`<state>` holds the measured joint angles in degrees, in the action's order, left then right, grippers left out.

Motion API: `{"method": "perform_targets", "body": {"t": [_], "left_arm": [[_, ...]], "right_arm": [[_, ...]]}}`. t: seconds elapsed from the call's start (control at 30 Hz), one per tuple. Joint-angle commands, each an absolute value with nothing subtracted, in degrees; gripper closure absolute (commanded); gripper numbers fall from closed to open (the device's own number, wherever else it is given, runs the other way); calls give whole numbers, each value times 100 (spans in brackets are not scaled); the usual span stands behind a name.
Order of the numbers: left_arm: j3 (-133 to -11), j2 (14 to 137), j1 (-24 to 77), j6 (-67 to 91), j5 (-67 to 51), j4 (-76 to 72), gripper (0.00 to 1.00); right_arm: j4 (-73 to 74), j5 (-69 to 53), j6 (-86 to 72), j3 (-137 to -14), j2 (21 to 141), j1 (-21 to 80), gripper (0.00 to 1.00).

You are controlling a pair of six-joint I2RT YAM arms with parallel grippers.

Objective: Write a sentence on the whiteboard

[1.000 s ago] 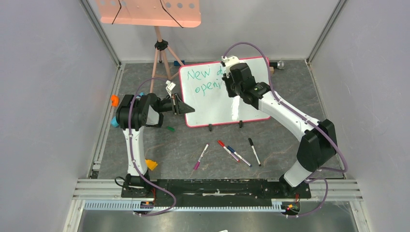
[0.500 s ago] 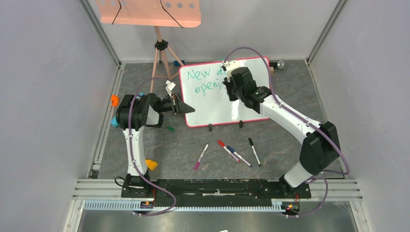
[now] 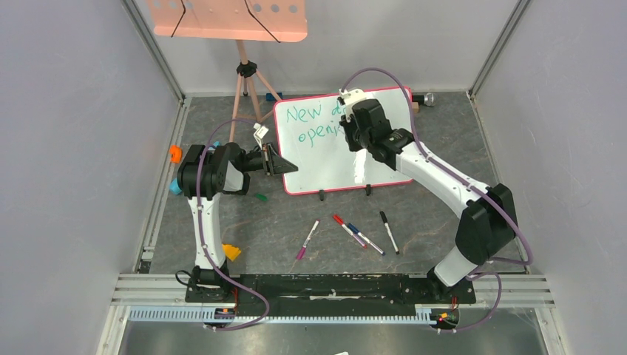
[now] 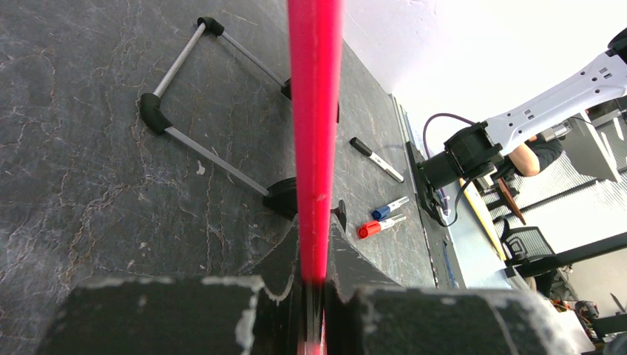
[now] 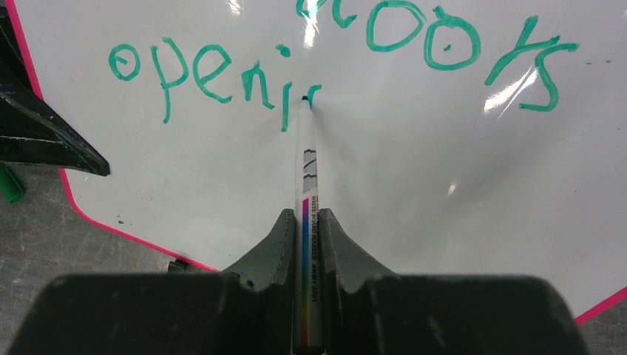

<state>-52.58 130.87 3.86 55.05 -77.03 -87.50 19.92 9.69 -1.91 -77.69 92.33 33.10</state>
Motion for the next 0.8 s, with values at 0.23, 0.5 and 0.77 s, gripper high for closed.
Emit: {"method": "perform_targets", "body": {"t": [0.23,0.5,0.77], "left_arm": [[-5291,13391,291,5247,-7150,-8921,98],[-5291,13394,298,5247,-7146,-8921,98],[-5291,13390,293,5247,-7153,-8921,98]], "right_arm": [[1971,1244,-189,-8130,9390,3139,100],[2026,1365,-207,-8143,9342,3059,100],[2113,1164,-202,-7929,9247,3059,100]]}}
